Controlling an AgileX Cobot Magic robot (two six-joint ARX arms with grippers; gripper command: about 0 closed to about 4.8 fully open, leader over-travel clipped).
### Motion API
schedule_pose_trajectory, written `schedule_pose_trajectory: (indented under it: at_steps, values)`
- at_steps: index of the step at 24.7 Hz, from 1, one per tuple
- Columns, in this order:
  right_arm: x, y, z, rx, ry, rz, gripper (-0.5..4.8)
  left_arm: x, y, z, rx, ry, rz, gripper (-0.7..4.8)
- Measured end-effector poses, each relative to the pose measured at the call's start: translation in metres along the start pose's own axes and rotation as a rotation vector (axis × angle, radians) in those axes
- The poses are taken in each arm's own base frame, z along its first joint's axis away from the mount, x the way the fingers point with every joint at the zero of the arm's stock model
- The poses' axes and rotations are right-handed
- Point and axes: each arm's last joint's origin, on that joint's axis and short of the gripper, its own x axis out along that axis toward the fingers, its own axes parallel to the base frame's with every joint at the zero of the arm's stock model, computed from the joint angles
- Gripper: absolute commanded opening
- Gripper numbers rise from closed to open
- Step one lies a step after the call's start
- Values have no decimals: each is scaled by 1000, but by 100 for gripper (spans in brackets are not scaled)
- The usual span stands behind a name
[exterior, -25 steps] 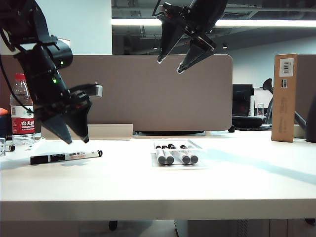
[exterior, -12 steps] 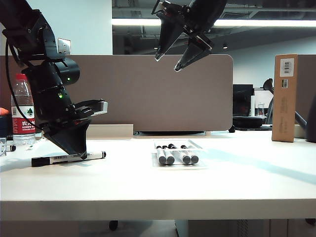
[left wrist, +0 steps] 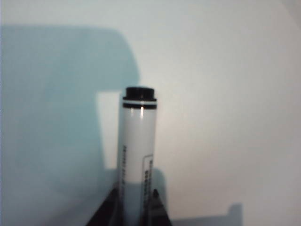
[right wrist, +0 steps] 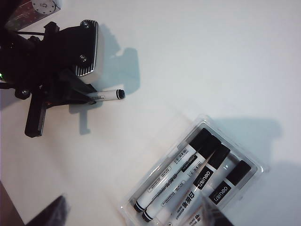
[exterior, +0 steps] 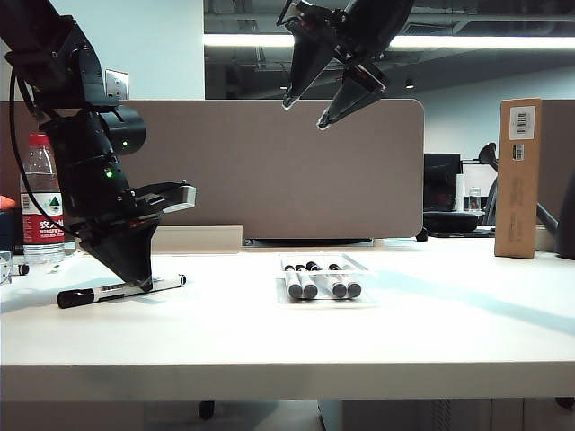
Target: Pick up the markers scattered on the table and put them into the packaging box, making sure the markers fit the shape of the box's grooves.
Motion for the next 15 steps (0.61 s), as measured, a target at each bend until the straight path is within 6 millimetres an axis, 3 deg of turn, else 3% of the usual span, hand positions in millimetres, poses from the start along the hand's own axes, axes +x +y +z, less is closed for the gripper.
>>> schedule_pose_trajectory:
  at_steps: [8, 15]
  values:
    - [-4, -6, -1, 8, -11, -5, 367, -1, -9, 3, 68, 39, -13, -5]
    - [-50, -20, -4, 38, -98, -31, 367, -27, -33, 41, 298, -1, 15, -5]
